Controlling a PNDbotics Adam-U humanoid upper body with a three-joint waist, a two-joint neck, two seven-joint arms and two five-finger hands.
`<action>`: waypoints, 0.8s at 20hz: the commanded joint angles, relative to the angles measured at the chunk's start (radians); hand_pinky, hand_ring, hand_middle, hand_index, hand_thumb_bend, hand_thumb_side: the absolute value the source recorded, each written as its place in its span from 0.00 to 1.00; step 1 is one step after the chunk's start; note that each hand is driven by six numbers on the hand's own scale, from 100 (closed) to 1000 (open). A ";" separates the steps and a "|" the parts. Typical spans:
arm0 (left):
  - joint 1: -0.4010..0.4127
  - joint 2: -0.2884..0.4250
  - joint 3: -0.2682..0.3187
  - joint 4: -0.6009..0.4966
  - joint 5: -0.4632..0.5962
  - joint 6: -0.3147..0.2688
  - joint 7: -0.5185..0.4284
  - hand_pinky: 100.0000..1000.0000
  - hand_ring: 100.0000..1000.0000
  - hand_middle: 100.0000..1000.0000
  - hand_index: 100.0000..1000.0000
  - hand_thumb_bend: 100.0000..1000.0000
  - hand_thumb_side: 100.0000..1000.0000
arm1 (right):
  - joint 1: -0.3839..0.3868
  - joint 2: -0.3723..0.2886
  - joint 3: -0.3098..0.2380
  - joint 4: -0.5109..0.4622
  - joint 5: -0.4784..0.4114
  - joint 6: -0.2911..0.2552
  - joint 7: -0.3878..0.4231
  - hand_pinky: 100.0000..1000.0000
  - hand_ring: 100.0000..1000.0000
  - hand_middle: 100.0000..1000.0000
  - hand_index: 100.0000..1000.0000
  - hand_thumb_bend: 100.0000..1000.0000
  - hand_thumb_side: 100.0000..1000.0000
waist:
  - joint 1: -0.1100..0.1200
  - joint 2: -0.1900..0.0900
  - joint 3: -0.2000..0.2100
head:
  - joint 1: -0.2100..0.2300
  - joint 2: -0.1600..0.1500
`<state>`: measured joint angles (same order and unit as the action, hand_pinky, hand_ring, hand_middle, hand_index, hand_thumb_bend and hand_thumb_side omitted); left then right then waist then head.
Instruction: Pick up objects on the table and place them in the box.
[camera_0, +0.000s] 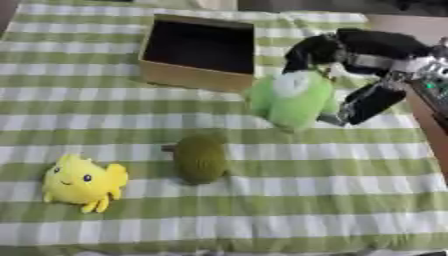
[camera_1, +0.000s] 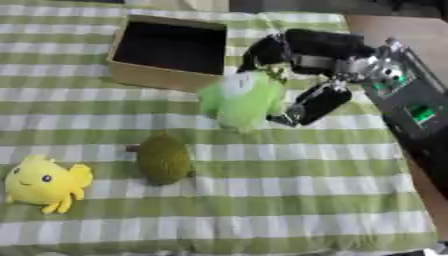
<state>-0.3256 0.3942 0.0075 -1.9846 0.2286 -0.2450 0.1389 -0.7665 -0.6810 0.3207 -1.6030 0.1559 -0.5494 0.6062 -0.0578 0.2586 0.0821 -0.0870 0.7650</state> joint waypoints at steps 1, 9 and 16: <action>-0.019 0.021 -0.003 -0.015 0.005 -0.004 -0.006 0.58 0.67 0.60 0.74 0.00 0.55 | -0.107 0.023 -0.018 0.129 0.005 -0.013 0.014 0.84 0.70 0.42 0.71 0.00 0.08 | 0.004 -0.001 0.002 | -0.009 0.003; -0.035 0.021 -0.012 -0.015 0.014 -0.004 -0.019 0.58 0.67 0.60 0.74 0.00 0.55 | -0.349 0.195 -0.086 0.533 0.217 -0.141 -0.042 0.82 0.71 0.43 0.71 0.00 0.11 | 0.007 0.019 0.015 | -0.037 -0.010; -0.056 0.016 -0.019 -0.015 0.022 -0.003 -0.030 0.58 0.67 0.60 0.74 0.00 0.55 | -0.419 0.305 -0.165 0.744 0.473 -0.197 -0.160 0.82 0.71 0.44 0.71 0.00 0.12 | 0.002 0.038 0.040 | -0.066 -0.035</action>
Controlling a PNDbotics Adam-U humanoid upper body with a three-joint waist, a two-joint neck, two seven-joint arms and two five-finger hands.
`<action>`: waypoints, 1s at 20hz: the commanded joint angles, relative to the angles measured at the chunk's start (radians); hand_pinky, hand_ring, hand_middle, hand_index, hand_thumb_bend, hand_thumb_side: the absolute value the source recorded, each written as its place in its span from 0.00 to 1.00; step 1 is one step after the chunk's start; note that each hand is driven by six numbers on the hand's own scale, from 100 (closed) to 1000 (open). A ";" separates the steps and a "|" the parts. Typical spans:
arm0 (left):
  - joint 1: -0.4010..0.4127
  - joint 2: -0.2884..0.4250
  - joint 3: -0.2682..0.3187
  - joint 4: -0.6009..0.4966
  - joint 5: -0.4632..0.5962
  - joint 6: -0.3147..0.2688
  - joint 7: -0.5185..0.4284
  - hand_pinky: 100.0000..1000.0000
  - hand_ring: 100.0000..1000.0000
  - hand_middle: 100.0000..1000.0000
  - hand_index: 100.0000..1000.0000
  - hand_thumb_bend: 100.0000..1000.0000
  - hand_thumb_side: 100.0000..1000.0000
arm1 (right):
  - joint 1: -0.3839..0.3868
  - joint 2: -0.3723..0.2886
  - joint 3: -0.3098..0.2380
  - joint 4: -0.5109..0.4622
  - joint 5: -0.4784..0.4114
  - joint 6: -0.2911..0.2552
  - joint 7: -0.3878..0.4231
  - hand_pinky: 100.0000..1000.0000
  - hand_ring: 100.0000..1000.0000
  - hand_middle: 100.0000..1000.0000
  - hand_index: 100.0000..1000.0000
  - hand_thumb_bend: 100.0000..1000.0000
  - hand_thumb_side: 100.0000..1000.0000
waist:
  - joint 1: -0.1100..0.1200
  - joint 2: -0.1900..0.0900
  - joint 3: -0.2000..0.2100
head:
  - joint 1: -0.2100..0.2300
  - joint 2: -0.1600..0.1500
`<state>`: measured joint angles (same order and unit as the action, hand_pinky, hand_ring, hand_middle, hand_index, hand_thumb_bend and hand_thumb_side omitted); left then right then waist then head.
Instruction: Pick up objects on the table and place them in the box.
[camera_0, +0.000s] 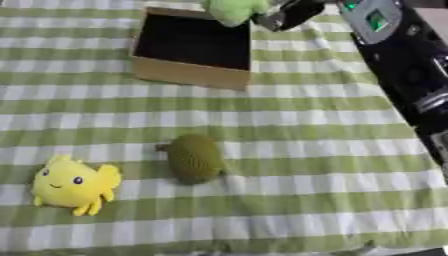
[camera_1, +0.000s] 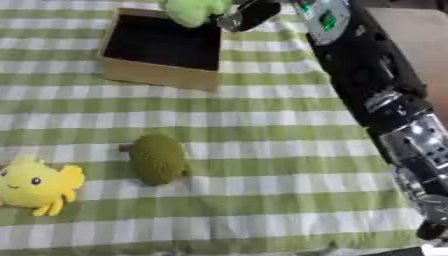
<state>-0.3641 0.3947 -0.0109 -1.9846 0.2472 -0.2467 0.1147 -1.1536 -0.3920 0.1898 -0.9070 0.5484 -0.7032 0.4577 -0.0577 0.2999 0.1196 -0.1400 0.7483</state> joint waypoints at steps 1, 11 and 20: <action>-0.020 0.015 -0.001 -0.015 0.004 -0.001 -0.007 0.58 0.67 0.60 0.74 0.00 0.55 | -0.036 0.030 -0.045 0.071 0.116 -0.048 -0.034 0.83 0.71 0.44 0.71 0.00 0.13 | 0.002 0.001 0.007 | -0.018 -0.021; -0.032 0.008 -0.006 -0.015 0.012 0.004 -0.015 0.58 0.67 0.60 0.74 0.00 0.55 | -0.069 0.072 -0.062 0.135 0.340 -0.160 -0.158 0.90 0.93 0.79 0.95 0.35 0.10 | -0.005 0.010 0.016 | -0.022 -0.019; -0.029 0.000 -0.008 -0.015 0.018 0.010 -0.018 0.58 0.67 0.60 0.74 0.00 0.55 | -0.106 0.099 -0.110 0.143 0.494 -0.099 -0.256 0.96 0.99 0.84 0.99 0.33 0.00 | -0.007 0.003 0.014 | -0.025 -0.021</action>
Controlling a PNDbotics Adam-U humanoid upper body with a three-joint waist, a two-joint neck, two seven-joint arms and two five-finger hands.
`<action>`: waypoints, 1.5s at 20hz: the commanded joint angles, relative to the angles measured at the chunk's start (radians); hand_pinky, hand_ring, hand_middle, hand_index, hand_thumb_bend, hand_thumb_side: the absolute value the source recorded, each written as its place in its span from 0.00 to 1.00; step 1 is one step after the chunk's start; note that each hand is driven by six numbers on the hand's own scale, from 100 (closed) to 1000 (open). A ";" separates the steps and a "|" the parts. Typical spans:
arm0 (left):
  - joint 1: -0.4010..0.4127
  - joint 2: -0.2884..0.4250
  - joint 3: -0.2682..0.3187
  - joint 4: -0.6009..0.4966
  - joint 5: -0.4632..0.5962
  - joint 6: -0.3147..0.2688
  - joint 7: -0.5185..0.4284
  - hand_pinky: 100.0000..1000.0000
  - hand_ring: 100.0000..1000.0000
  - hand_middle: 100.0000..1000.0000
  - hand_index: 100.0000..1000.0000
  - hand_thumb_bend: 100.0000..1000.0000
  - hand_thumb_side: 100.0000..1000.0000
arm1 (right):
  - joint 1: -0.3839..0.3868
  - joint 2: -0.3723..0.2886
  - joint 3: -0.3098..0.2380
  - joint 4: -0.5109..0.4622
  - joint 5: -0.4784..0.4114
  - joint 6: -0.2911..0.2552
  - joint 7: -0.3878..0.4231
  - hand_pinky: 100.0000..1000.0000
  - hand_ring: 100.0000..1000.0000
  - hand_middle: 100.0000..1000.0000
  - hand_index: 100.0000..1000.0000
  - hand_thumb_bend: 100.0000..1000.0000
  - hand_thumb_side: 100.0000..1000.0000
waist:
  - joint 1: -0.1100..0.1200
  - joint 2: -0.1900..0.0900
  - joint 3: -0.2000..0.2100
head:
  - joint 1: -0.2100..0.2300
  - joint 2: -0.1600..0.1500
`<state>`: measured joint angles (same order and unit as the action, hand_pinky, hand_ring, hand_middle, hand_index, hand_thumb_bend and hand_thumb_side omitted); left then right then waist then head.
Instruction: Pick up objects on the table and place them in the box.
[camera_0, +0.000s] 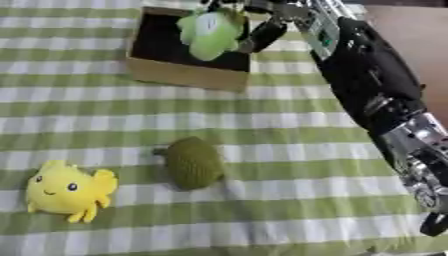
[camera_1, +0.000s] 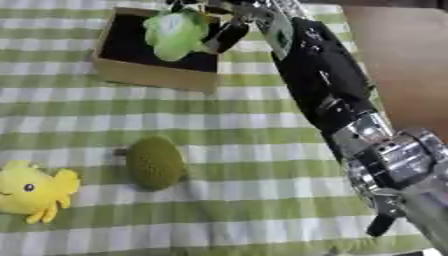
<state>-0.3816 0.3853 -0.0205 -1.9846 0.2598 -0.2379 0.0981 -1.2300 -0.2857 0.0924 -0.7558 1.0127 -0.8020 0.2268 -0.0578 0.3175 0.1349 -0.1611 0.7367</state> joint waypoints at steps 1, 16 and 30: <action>-0.010 0.009 0.001 -0.015 0.006 0.003 -0.002 0.58 0.67 0.60 0.74 0.00 0.55 | -0.029 -0.007 -0.012 -0.009 0.031 -0.007 -0.031 0.96 0.99 0.84 0.99 0.33 0.00 | -0.007 -0.016 -0.003 | -0.003 -0.008; -0.005 0.012 0.001 -0.015 0.009 0.010 -0.002 0.58 0.67 0.61 0.75 0.00 0.55 | -0.002 -0.065 0.034 -0.132 -0.224 -0.025 0.064 0.94 0.96 0.79 0.99 0.31 0.00 | -0.007 -0.042 -0.016 | 0.029 0.015; -0.076 0.269 -0.071 -0.015 -0.392 0.150 -0.135 0.63 0.73 0.69 0.82 0.00 0.45 | 0.311 -0.392 0.105 -0.937 -0.979 0.222 0.232 0.89 0.91 0.72 0.91 0.00 0.00 | 0.002 -0.047 -0.040 | 0.071 0.024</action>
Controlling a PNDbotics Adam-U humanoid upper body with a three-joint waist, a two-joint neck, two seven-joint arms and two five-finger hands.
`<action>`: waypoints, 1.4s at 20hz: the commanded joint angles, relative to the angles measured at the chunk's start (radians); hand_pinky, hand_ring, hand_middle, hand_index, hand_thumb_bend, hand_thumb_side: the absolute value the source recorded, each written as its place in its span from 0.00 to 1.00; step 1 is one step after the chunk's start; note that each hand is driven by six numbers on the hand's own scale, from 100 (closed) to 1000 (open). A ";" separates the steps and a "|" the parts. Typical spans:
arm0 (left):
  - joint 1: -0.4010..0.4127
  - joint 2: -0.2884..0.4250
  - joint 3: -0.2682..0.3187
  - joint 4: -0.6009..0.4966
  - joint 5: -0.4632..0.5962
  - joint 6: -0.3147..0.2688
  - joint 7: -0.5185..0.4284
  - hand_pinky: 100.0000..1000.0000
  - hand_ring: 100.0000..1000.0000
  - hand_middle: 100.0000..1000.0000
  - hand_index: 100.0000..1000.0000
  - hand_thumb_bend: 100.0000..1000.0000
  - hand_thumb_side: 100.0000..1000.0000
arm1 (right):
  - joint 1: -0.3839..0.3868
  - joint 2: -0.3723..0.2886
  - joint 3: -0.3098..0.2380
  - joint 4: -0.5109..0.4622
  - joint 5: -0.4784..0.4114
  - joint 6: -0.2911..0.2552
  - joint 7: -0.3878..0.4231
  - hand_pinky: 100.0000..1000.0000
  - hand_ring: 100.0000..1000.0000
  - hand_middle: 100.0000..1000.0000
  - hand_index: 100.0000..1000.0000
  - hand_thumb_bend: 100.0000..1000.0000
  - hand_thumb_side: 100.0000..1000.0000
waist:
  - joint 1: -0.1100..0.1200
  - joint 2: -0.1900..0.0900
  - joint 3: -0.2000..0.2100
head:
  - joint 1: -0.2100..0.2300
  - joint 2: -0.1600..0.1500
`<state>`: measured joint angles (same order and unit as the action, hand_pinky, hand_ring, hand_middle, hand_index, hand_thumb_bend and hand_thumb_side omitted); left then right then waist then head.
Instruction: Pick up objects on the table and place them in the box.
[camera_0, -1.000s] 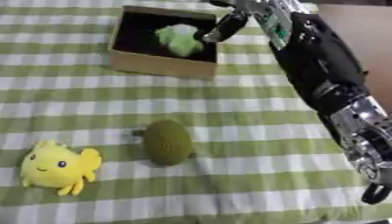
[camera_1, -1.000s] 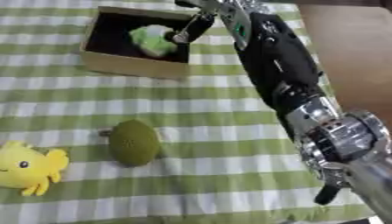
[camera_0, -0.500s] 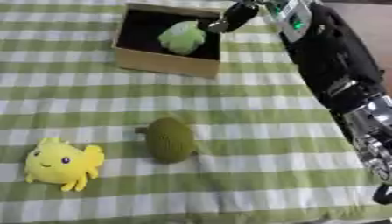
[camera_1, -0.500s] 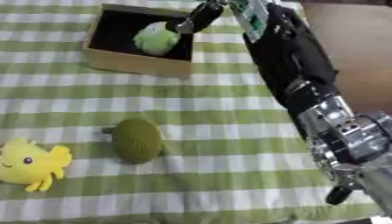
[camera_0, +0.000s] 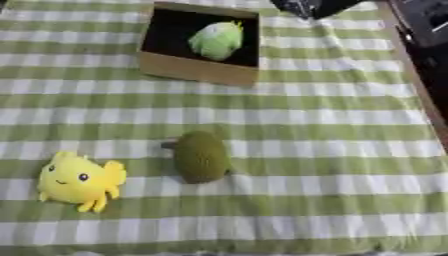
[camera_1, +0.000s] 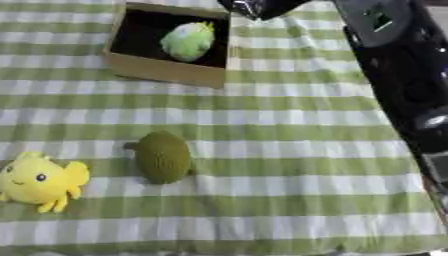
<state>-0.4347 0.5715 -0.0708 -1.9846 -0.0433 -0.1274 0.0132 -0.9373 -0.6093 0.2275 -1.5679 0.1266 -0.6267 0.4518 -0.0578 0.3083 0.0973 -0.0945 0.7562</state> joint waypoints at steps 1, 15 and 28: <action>-0.032 0.104 -0.032 -0.015 -0.122 0.054 -0.083 0.64 0.74 0.70 0.83 0.00 0.43 | 0.045 -0.081 -0.044 -0.165 -0.123 0.069 0.009 0.90 0.91 0.72 0.90 0.00 0.00 | 0.003 -0.037 -0.004 | 0.005 0.004; -0.053 0.465 -0.173 -0.015 -0.168 0.060 -0.505 0.82 0.84 0.80 0.90 0.00 0.45 | 0.371 -0.181 -0.256 -0.431 -0.273 0.216 -0.120 0.92 0.91 0.69 0.90 0.00 0.00 | 0.020 -0.029 -0.042 | 0.020 0.004; 0.114 0.590 -0.167 -0.015 -0.268 -0.008 -0.579 0.90 0.88 0.81 0.91 0.25 0.73 | 0.437 -0.198 -0.301 -0.432 -0.298 0.191 -0.177 0.92 0.90 0.68 0.89 0.00 0.00 | 0.030 -0.034 -0.043 | 0.016 0.011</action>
<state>-0.3157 1.1169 -0.2532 -1.9858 -0.3001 -0.1284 -0.5627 -0.4925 -0.7704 -0.0558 -1.9812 -0.1611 -0.4355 0.2850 -0.0447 0.3083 0.0546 -0.0783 0.7637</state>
